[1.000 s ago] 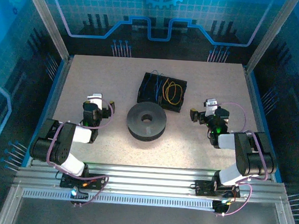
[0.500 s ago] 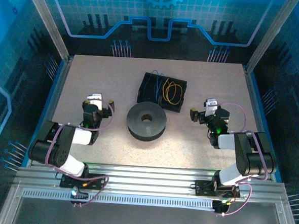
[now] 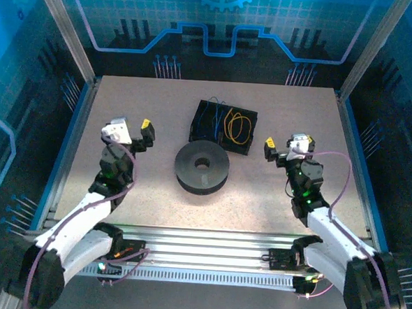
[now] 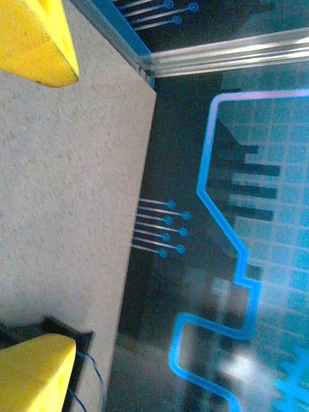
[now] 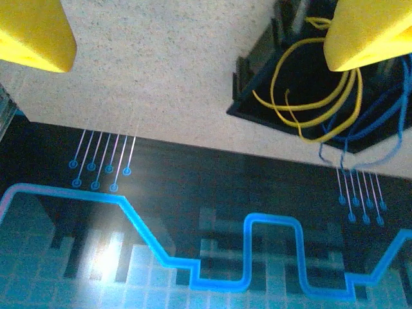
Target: Wrap the cables
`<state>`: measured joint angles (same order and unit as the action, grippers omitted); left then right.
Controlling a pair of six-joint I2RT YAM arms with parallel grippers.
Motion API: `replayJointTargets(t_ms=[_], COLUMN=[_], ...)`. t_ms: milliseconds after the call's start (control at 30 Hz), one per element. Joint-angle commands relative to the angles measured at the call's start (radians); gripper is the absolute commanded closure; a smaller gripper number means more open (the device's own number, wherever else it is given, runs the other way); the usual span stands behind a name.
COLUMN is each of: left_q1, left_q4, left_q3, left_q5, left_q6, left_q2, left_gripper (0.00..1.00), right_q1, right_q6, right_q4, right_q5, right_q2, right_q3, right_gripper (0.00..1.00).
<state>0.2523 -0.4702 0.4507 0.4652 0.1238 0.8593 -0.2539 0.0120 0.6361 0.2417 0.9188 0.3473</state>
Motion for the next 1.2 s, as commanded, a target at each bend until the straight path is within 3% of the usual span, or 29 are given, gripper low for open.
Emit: replayJointTargets(t_ms=[0, 100, 200, 333, 400, 533, 700, 867, 933, 1167], left_q1=[0.005, 0.005, 0.004, -0.004, -0.019, -0.045, -0.046, -0.034, -0.013, 0.050], left_q4=[0.411, 0.526, 0.597, 0.651, 0.643, 0.608, 0.549, 0.355, 0.371, 0.379], left_q3=[0.096, 0.118, 0.124, 0.117, 0.116, 0.128, 0.149, 0.072, 0.085, 0.122], left_q5=[-0.140, -0.253, -0.252, -0.201, -0.253, -0.410, -0.567, -0.724, -0.737, -0.861], left_q6=[0.172, 0.161, 0.190, 0.318, 0.338, 0.360, 0.418, 0.532, 0.542, 0.569], left_q2=[-0.092, -0.135, -0.154, -0.140, -0.116, -0.022, 0.122, 0.171, 0.189, 0.354], left_gripper=[0.01, 0.01, 0.01, 0.01, 0.01, 0.01, 0.00, 0.01, 0.01, 0.01], right_q1=[-0.030, -0.015, 0.045, 0.209, 0.285, 0.335, 0.291, 0.057, -0.006, -0.050], right_q6=[0.126, 0.200, 0.277, 0.458, 0.502, 0.553, 0.573, 0.410, 0.370, 0.347], right_q4=[-0.306, -0.550, -0.647, -0.639, -0.624, -0.563, -0.477, -0.632, -0.655, -0.679], right_q5=[0.093, 0.040, -0.069, -0.300, -0.436, -0.551, -0.646, -0.471, -0.425, -0.418], right_q2=[-0.090, -0.143, -0.147, -0.152, -0.146, -0.105, -0.004, 0.048, 0.062, 0.090], right_q3=[0.093, 0.183, 0.219, 0.179, 0.167, 0.156, 0.160, 0.272, 0.293, 0.318], right_gripper=[0.00, 0.00, 0.00, 0.00, 0.00, 0.00, 0.00, 0.00, 0.00, 0.00])
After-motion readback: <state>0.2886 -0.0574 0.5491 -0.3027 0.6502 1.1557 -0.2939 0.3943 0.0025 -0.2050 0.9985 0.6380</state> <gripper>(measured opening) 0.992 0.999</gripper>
